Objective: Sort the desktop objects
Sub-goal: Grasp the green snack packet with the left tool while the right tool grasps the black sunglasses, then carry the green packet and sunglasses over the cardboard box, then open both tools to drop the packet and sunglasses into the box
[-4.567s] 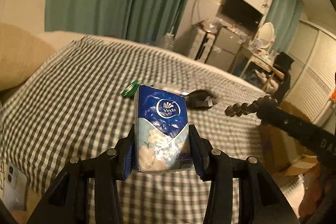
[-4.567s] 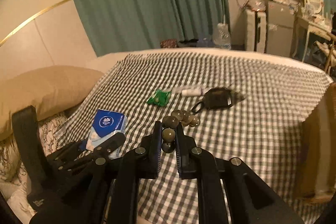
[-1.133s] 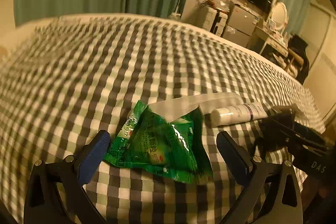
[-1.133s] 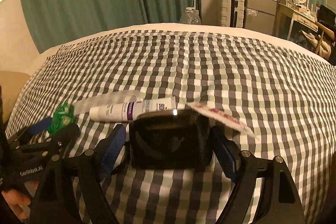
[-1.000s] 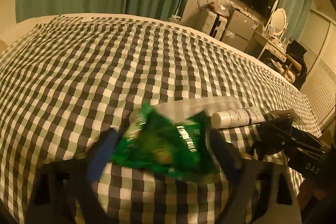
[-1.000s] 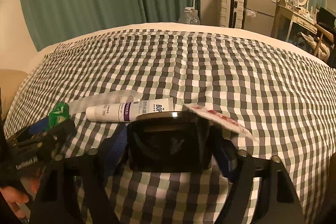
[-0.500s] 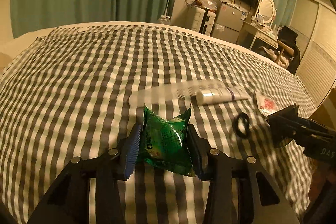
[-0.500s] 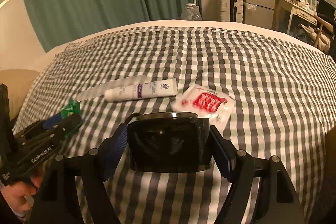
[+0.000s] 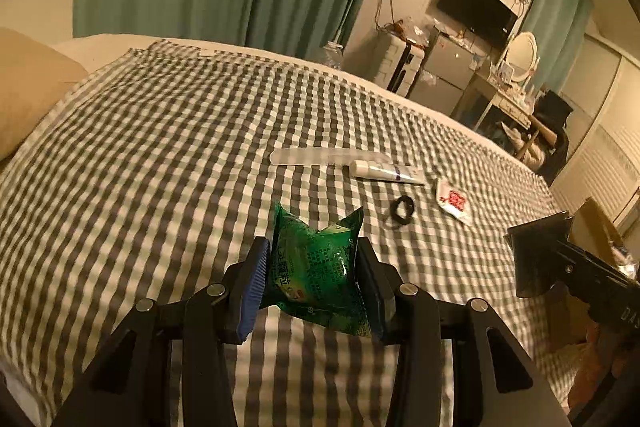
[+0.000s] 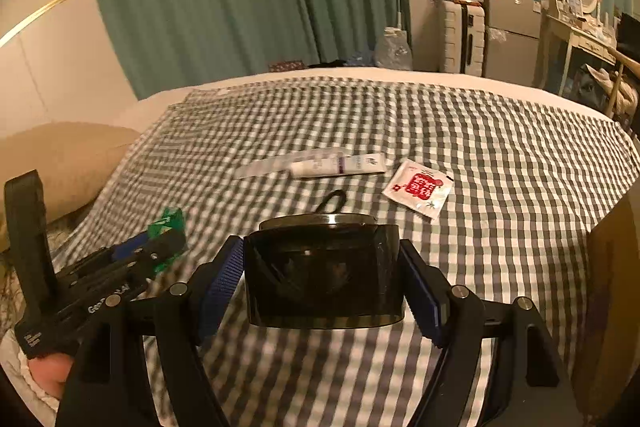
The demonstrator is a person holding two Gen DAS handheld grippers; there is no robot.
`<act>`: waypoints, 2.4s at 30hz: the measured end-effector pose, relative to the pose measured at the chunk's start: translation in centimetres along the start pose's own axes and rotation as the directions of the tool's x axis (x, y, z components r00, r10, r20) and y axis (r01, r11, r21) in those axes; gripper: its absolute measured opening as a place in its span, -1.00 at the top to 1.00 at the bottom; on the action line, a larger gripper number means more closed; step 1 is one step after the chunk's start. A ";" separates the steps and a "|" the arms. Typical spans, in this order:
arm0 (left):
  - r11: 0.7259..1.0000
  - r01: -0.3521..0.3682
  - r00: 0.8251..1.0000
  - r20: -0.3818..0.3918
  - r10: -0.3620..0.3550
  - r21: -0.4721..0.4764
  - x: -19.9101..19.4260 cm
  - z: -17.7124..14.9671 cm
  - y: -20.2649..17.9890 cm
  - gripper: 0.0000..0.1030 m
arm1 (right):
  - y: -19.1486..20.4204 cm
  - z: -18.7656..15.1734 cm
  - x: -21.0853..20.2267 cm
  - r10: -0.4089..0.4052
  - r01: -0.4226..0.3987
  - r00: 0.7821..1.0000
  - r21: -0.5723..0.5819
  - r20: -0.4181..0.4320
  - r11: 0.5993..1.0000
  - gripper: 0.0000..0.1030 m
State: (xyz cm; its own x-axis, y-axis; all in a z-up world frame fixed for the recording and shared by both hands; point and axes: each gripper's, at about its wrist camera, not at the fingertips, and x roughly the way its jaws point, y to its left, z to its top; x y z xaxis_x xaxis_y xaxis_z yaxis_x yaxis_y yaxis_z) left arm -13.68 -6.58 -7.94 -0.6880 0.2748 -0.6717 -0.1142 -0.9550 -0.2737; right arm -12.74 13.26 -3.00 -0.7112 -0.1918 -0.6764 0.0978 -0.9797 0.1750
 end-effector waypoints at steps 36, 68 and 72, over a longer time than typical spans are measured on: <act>0.896 0.353 0.931 -0.003 -0.366 0.269 -12.0 3.1 -28.5 0.14 | -14.5 2.3 -24.8 -0.241 0.235 0.954 0.055 0.177 0.970 -0.46; 0.765 0.503 0.863 -0.186 -0.470 0.403 -4.7 -1.9 -44.6 -0.99 | -32.7 0.0 -24.8 -0.450 0.417 0.893 0.323 0.031 0.850 -0.69; 0.821 0.439 0.898 -0.141 -0.417 0.365 -5.5 0.1 -39.4 -1.00 | -29.1 1.2 -24.9 -0.411 0.374 0.909 0.296 0.072 0.879 -0.69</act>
State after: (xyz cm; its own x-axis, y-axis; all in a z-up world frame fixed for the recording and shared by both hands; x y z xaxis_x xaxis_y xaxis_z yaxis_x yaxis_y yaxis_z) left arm -5.44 29.50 6.63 -0.4690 0.6606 -0.5862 -0.6572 -0.7044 -0.2680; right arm 1.27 46.58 9.56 -0.7368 0.2324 -0.6350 -0.3857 -0.9158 0.1124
